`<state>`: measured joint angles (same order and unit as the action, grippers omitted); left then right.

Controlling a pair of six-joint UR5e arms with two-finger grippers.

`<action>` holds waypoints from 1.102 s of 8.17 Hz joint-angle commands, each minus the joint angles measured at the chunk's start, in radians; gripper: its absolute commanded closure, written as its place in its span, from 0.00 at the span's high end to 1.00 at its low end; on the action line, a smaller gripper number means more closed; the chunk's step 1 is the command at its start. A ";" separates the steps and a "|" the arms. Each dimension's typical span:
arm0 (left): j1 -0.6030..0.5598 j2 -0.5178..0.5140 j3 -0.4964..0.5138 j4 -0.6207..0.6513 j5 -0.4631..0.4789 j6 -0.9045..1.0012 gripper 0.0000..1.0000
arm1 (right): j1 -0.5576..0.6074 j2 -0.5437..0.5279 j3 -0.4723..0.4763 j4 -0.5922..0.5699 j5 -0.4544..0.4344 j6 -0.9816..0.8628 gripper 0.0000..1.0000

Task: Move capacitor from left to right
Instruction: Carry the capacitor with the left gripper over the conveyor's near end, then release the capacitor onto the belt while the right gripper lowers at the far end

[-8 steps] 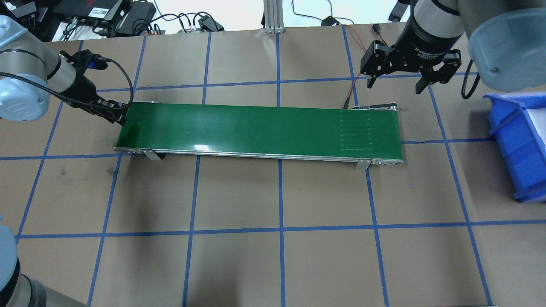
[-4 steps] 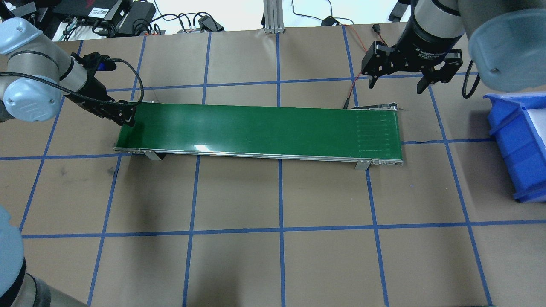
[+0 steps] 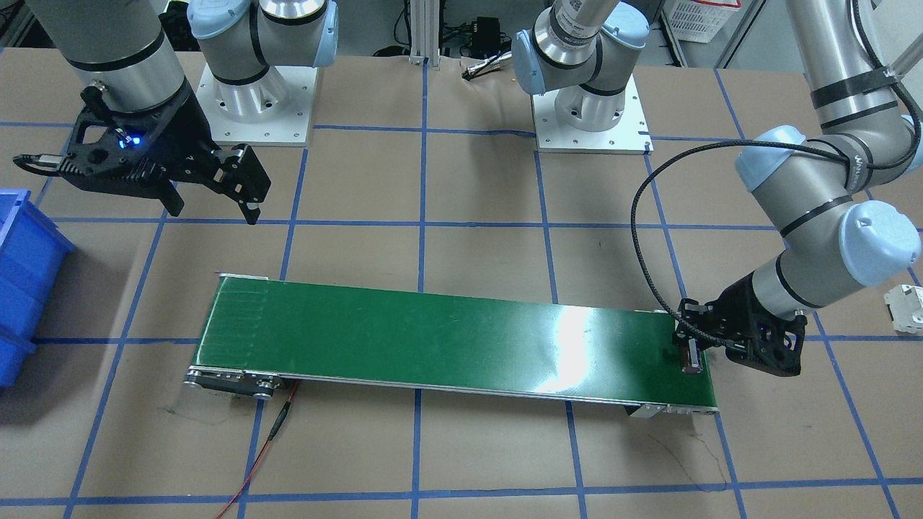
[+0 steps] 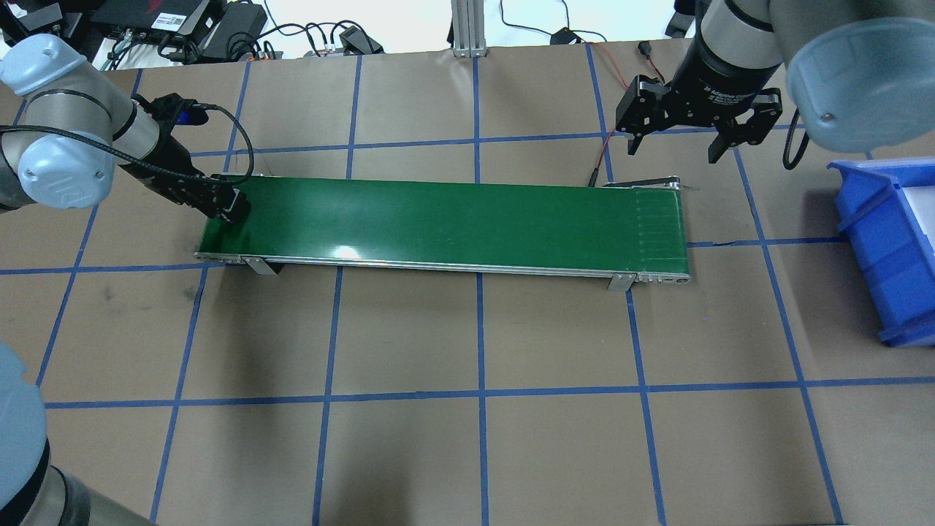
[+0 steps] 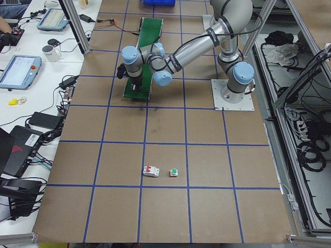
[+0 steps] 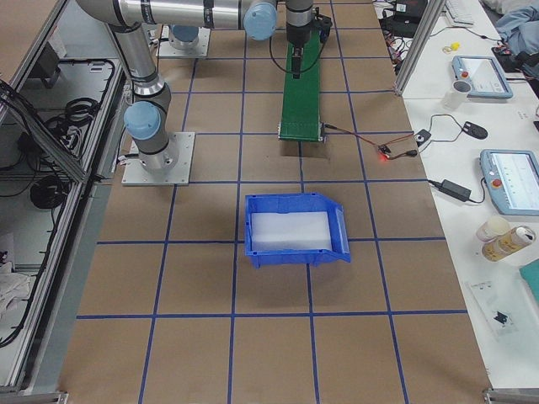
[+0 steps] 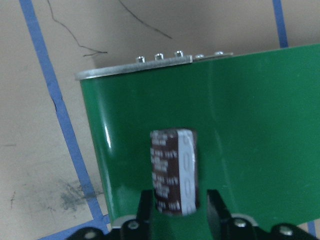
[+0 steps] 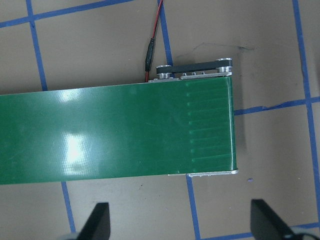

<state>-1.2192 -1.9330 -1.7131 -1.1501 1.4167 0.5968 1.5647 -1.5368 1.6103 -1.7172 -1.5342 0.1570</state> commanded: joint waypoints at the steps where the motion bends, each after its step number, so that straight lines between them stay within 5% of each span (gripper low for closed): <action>1: -0.009 0.034 0.000 -0.020 0.008 -0.026 1.00 | 0.000 0.064 0.002 -0.036 -0.004 -0.001 1.00; 6: -0.150 0.338 0.007 -0.141 0.170 -0.219 1.00 | -0.002 0.237 0.026 -0.123 0.006 -0.002 1.00; 9: -0.186 0.390 0.007 -0.238 0.185 -0.296 1.00 | 0.005 0.251 0.112 -0.211 0.017 -0.138 1.00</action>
<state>-1.3894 -1.5720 -1.7059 -1.3192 1.5890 0.3278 1.5656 -1.2936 1.6823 -1.8865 -1.5256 0.1360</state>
